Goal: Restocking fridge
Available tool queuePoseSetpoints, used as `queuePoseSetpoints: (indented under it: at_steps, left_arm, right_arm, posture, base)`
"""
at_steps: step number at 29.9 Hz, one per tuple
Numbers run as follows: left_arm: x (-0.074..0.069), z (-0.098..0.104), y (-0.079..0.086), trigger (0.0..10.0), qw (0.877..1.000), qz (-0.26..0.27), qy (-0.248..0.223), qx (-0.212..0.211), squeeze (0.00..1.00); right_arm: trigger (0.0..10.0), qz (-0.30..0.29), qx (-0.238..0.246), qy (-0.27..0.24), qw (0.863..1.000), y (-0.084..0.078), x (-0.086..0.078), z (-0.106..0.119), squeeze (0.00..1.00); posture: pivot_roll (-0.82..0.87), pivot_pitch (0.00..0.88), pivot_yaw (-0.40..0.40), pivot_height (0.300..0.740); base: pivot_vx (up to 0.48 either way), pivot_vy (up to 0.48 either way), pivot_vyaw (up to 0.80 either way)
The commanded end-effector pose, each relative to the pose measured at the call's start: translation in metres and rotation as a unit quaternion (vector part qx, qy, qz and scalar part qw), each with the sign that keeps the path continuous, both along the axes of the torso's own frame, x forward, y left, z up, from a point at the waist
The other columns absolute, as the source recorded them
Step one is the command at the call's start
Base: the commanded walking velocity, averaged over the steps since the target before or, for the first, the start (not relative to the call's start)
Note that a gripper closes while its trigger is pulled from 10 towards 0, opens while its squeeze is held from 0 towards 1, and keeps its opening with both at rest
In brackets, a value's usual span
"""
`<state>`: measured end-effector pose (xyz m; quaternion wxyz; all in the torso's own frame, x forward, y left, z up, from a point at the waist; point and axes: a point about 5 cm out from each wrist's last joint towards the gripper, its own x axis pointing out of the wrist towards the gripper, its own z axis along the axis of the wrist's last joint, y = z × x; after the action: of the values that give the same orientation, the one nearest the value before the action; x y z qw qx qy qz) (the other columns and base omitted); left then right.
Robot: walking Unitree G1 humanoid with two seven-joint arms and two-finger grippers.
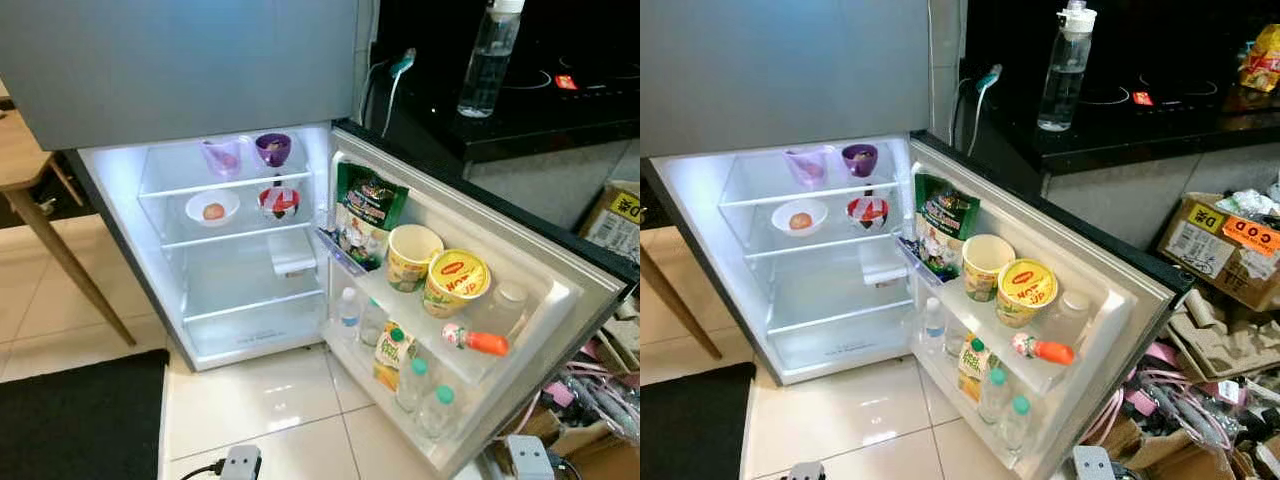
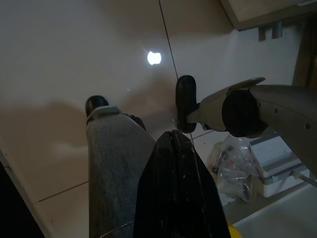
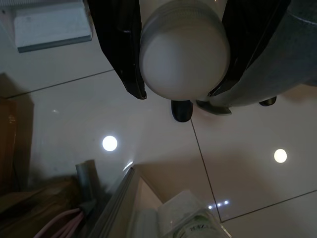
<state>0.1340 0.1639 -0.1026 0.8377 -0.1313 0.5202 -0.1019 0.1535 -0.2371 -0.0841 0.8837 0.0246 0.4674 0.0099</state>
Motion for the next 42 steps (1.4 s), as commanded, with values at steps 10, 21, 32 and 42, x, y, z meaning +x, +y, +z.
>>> queuePoseSetpoints:
  at_steps: [10, 21, 32, 42]
  left_arm:
    - [-0.008, -0.003, 0.002, 10.0, 1.000, -0.004, 0.011, 0.004, 0.00]
    - [-0.012, -0.004, 0.002, 10.0, 1.000, -0.011, 0.013, 0.006, 0.00]
    - [-0.014, -0.004, 0.005, 10.0, 1.000, -0.012, 0.015, 0.010, 0.00]
    - [-0.015, -0.004, 0.003, 10.0, 1.000, -0.012, 0.015, 0.007, 0.00]
  right_arm:
    - [10.0, 0.083, 0.119, -0.077, 0.986, 0.021, 0.033, 0.018, 0.00]
    - [10.0, 0.249, 0.283, -0.137, 0.916, 0.062, 0.056, 0.043, 0.00]
    - [10.0, 0.387, 0.333, -0.160, 0.845, 0.083, 0.068, 0.067, 0.00]
    - [10.0, 0.445, 0.344, -0.253, 0.787, 0.099, 0.091, 0.112, 0.00]
  posture:
    - [-0.08, 0.000, -0.028, 0.740]
    - [-0.08, 0.000, -0.024, 0.740]
    - [-0.08, 0.000, -0.023, 0.740]
    - [-0.08, 0.000, -0.021, 0.740]
  base:
    - [0.000, 0.000, 0.00]
    - [0.000, 0.000, 0.00]
    - [0.000, 0.000, 0.00]
    - [0.000, 0.000, 0.00]
